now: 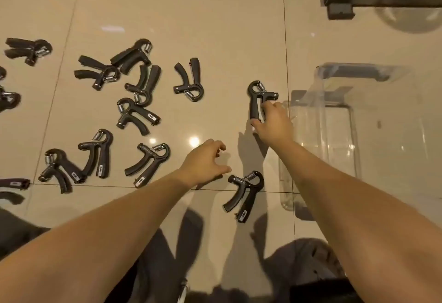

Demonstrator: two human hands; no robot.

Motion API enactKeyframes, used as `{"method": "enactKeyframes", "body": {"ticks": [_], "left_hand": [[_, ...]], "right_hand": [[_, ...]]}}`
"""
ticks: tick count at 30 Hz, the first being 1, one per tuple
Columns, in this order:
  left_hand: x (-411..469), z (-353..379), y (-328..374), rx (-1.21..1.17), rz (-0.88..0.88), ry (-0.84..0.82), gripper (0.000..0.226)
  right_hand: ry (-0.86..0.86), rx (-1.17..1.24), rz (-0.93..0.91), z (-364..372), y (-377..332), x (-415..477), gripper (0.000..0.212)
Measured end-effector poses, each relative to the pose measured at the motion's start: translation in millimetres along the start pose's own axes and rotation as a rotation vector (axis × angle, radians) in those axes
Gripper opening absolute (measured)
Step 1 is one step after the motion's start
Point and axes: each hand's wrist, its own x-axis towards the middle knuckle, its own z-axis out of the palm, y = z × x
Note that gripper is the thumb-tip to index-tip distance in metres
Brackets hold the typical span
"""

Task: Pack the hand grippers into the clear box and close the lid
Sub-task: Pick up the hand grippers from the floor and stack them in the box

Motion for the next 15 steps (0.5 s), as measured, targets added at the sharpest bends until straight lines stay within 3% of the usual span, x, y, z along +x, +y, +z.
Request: {"method": "enactKeyframes", "body": {"ticks": [8, 11, 15], "left_hand": [[0, 72, -28, 0.068, 0.144, -0.090, 0.052], [-5, 90, -26, 0.051, 0.163, -0.024, 0.036], [-8, 95, -29, 0.115, 0.189, 0.058, 0.023]], "right_hand": [[0.021, -0.283, 0.097, 64, 12, 47, 0.054], [0.077, -0.301, 0.108, 72, 15, 42, 0.043], [0.026, -0.270, 0.116, 66, 19, 24, 0.039]]}}
